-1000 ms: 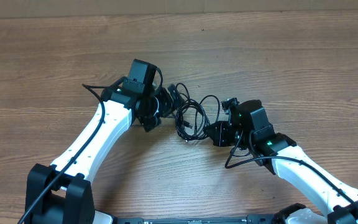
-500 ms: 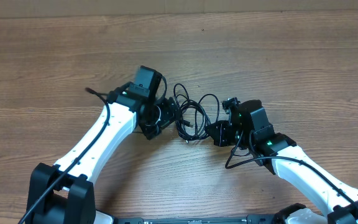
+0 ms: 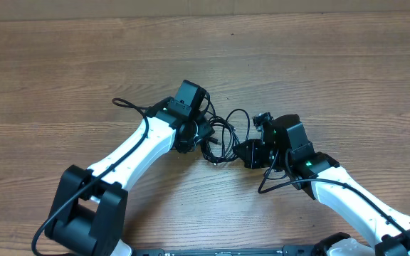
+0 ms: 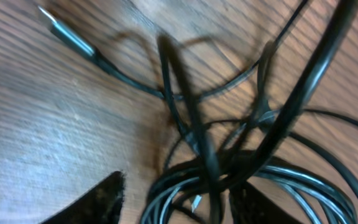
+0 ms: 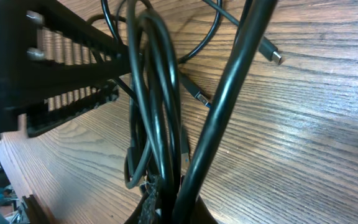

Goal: Untangle cables

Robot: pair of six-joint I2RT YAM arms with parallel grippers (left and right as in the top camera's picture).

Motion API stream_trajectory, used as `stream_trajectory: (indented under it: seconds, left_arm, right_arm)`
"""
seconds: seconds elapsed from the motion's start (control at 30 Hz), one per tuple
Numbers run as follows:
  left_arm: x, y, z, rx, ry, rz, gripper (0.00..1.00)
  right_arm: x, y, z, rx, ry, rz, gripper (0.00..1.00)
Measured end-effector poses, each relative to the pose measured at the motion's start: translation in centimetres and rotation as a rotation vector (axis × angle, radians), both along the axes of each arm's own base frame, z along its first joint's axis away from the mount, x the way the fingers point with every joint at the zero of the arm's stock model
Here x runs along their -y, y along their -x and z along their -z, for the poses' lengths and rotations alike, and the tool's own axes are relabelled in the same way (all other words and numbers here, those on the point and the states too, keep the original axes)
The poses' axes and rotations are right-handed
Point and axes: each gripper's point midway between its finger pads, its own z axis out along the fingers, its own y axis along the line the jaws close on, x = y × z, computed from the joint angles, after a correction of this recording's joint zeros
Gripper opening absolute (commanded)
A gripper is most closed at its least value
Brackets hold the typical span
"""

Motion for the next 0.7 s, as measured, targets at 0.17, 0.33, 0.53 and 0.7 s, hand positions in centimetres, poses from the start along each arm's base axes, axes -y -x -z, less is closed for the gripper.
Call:
stream_trajectory:
  seconds: [0.17,0.33,0.53,0.7]
  left_arm:
    - [-0.3,-1.0,0.9,0.025,-0.03,-0.013,0.52]
    - [0.0,-2.1,1.4,0.058,-0.03,-0.02,0.52]
    - [0.2,-2.5,1.4,0.072,-0.022,-0.024,0.24]
    - [0.3,-2.4,1.4,0.069,-0.018,-0.027,0.04]
  right_arm:
    - [0.1,0.2,0.1,-0.01,0.004,-0.001,0.04]
    - [0.2,0.4,0.3,-0.021,0.009,0.0,0.04]
    - [0.1,0.4,0.3,-0.023,0.008,-0.002,0.04]
    - [0.1,0.4,0.3,-0.022,0.008,-0.001,0.04]
